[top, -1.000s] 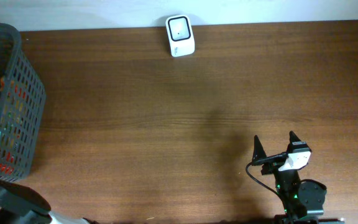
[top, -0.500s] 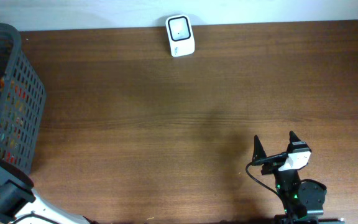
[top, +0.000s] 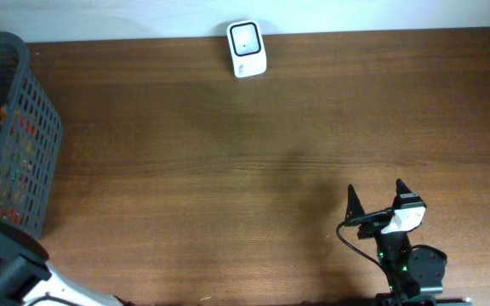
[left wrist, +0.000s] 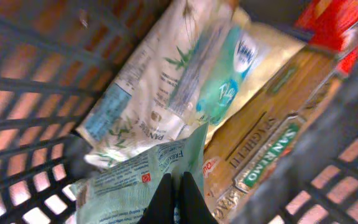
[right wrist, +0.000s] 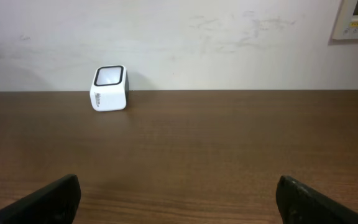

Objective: Scan the item barcode
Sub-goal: 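Reach the left gripper into the basket and grasp the green tissue pack, then carry the tissue pack to the table centre and release it, then reach the left gripper into the basket and grasp a small tissue pack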

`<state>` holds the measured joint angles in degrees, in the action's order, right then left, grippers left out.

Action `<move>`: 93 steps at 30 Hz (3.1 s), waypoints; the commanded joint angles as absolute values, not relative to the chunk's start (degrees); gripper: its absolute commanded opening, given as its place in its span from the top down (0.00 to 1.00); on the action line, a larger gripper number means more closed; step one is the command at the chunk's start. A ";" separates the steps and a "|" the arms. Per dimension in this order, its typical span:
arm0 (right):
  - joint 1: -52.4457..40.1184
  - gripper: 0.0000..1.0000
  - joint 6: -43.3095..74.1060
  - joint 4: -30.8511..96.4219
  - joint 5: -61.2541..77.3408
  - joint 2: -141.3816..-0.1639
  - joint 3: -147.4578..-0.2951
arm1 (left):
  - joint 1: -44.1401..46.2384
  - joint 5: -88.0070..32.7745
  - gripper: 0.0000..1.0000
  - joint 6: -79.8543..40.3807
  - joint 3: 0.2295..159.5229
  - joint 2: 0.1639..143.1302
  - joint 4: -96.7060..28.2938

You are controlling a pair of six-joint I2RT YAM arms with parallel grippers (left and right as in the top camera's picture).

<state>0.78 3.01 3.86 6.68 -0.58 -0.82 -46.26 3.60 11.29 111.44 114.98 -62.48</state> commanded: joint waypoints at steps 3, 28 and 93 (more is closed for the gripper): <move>1.15 0.01 3.49 3.86 6.37 -0.19 -0.32 | -46.52 -1.83 1.00 9.67 113.58 106.21 -60.53; 1.15 0.01 3.49 3.86 6.37 -0.19 -0.32 | 15.40 -11.53 1.00 -2.07 88.05 92.05 -55.96; 1.15 0.01 3.49 3.86 6.37 -0.19 -0.32 | -42.54 1.19 0.36 22.83 105.08 126.61 -41.36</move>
<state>0.78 3.07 3.86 6.68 -0.58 -0.82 -42.74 2.59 22.35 105.27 125.08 -41.30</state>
